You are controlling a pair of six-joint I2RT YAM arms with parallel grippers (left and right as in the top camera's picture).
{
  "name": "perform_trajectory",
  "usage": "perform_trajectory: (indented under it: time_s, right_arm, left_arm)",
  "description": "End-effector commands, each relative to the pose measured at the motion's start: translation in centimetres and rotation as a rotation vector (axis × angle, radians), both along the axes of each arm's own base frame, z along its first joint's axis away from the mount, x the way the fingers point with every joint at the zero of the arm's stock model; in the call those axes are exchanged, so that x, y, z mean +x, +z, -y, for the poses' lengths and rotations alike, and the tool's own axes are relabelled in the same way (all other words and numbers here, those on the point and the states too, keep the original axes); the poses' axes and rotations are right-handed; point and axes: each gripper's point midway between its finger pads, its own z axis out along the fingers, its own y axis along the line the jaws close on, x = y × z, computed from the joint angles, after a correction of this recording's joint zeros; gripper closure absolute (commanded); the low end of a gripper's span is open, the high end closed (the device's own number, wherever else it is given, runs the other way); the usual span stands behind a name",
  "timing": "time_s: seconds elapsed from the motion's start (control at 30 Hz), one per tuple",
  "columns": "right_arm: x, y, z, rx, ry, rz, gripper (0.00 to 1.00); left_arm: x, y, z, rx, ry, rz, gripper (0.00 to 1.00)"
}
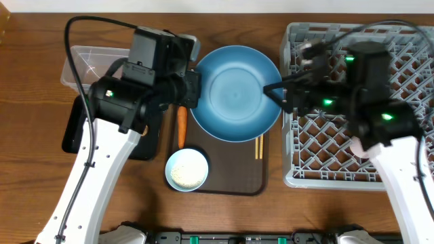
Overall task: Sort waste into correct bins and load items into the dishwasher rack
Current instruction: 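Lift the blue plate upright and bring it toward the right gripper, then grasp the blue plate rim with the right gripper and release left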
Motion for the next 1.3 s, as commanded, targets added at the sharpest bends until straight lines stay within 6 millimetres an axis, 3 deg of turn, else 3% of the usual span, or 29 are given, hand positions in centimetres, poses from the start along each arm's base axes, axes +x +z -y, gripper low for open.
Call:
perform_trajectory:
  time_s: [0.0,0.07,0.17,0.3,0.4,0.43,0.5,0.6,0.67,0.8,0.9,1.07,1.27]
  right_arm:
    - [0.8,-1.5,-0.8,-0.034,-0.036,-0.051,0.59]
    - [0.7,-1.6,-1.2,-0.029,-0.021,-0.056,0.65]
    - [0.8,-1.4,-1.2,-0.027,-0.020,-0.048,0.87]
    - [0.9,-1.3,-1.1,-0.026,-0.024,-0.044,0.99]
    - [1.4,-1.4,-0.1,-0.052,-0.072,-0.035,0.99]
    - [1.9,-1.7,0.9,-0.087,-0.122,-0.029,0.99]
    - [3.1,-2.5,3.9,-0.175,-0.282,-0.035,0.99]
    - [4.2,-3.3,10.0,-0.347,-0.572,-0.034,0.99]
    - [4.3,-2.9,15.2,-0.496,-0.791,-0.001,0.99]
    - [3.0,-0.2,24.4,-0.761,-1.187,0.089,0.99]
    - [0.7,3.2,30.2,-0.963,-1.497,0.172,0.99]
    - [-0.6,7.0,34.6,-1.232,-1.653,0.228,0.99]
    - [0.6,8.1,38.9,-1.411,-1.672,0.207,0.99]
  left_arm:
    - [0.0,0.4,0.2,0.019,-0.007,0.024,0.94]
    - [0.0,0.3,0.2,0.020,-0.007,0.023,0.94]
    - [0.0,0.4,0.1,0.020,-0.006,0.024,0.94]
    - [0.1,0.5,0.2,0.016,-0.006,0.033,0.91]
    - [0.2,0.6,0.3,0.015,-0.006,0.038,0.49]
    - [0.3,0.6,0.2,0.015,-0.006,0.038,0.02]
    - [0.2,0.6,0.2,0.017,-0.005,0.037,0.02]
    - [0.1,0.4,0.1,0.022,-0.004,0.027,0.02]
    - [-0.1,0.3,0.1,0.024,-0.004,0.020,0.02]
    - [-0.1,0.2,0.0,0.025,-0.004,0.017,0.02]
    - [-0.2,0.2,0.0,0.026,-0.004,0.016,0.02]
    - [-0.4,0.0,-0.1,0.031,-0.004,0.004,0.02]
    - [-0.5,-0.1,-0.1,0.034,-0.005,-0.005,0.02]
